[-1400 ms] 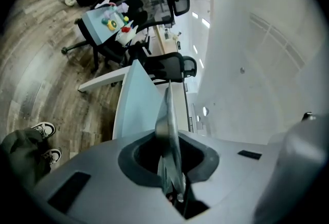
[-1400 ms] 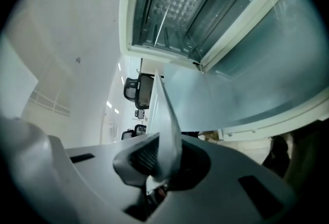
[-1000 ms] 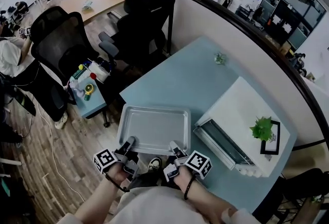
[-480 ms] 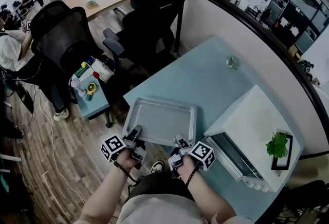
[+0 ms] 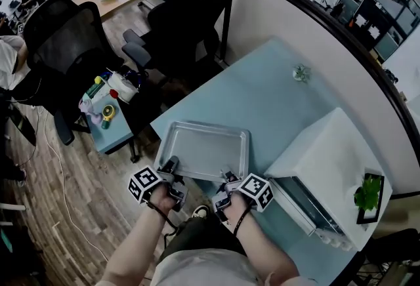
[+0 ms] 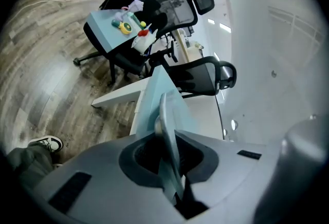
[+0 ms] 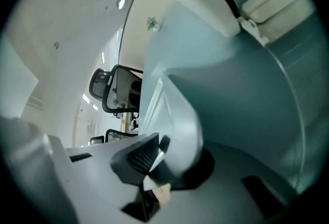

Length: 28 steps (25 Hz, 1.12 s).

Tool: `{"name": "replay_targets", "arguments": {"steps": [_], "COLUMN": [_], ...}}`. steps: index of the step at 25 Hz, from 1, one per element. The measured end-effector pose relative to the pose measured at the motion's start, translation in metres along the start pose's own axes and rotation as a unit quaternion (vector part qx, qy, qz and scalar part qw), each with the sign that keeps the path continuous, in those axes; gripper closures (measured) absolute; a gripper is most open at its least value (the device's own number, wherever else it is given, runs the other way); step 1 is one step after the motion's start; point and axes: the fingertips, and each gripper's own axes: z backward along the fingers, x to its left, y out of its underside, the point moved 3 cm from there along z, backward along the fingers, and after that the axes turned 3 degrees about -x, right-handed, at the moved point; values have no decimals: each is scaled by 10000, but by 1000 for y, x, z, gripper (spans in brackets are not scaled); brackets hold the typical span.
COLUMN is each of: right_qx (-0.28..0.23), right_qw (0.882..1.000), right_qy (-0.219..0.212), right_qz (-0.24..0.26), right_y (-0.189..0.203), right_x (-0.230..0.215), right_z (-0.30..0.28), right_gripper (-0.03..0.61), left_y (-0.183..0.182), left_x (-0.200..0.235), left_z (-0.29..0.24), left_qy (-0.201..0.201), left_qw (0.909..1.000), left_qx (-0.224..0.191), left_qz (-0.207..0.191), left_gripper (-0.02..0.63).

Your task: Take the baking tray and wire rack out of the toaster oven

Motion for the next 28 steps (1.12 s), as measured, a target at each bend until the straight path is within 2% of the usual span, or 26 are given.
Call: {"name": "replay_targets", "arguments": {"steps": [3, 6, 7, 8, 9, 11, 12, 13, 17, 20, 25, 26, 28], "right_qx": [-28, -8, -2, -18, -59, -140, -145, -129, -181, -186, -40, -51, -99], "right_qw": [9992, 9962, 9939, 9908, 9871, 9800, 9780, 9775, 9757, 9662, 9446, 9402, 9342], "right_qy": [129, 284, 327, 378, 430, 487, 485, 477, 458, 465, 492, 510, 541], "right_qz": [383, 828, 1050, 1297, 1540, 1925, 2022, 2052, 2133, 2530, 3246, 3366, 3525], "right_y": [-6, -12, -15, -20, -25, -35, -39, -41, -44, -40, -29, -29, -31], "right_x": [1, 5, 7, 10, 13, 18, 20, 19, 16, 19, 25, 27, 29], "right_z": [-11, -17, -18, -19, -19, -21, -23, -25, -29, -31, -35, -34, -30], "right_gripper": [486, 442, 412, 344, 303, 273, 272, 272, 285, 284, 205, 164, 132], "left_y": [-7, -16, -19, -23, -27, -32, -32, -32, -31, -32, -34, -34, -35], "left_x": [-1, -3, -3, -2, 0, 5, 7, 9, 11, 10, 7, 7, 7], "left_z": [-13, -24, -27, -29, -31, -36, -39, -42, -52, -61, -70, -69, -66], "left_qy": [-216, -521, -642, -774, -902, -1078, -1112, -1115, -1039, -976, -873, -848, -835], "left_qw": [9994, 9966, 9951, 9931, 9908, 9872, 9866, 9867, 9881, 9884, 9864, 9861, 9845], "left_qx": [-83, -115, -140, -171, -196, -168, -121, -85, -28, 70, 129, 119, 90], "left_qz": [-263, -622, -742, -866, -985, -1161, -1190, -1180, -1134, -1162, -1388, -1424, -1542], "left_gripper": [573, 542, 535, 528, 511, 473, 391, 356, 346, 269, 213, 202, 182]}}
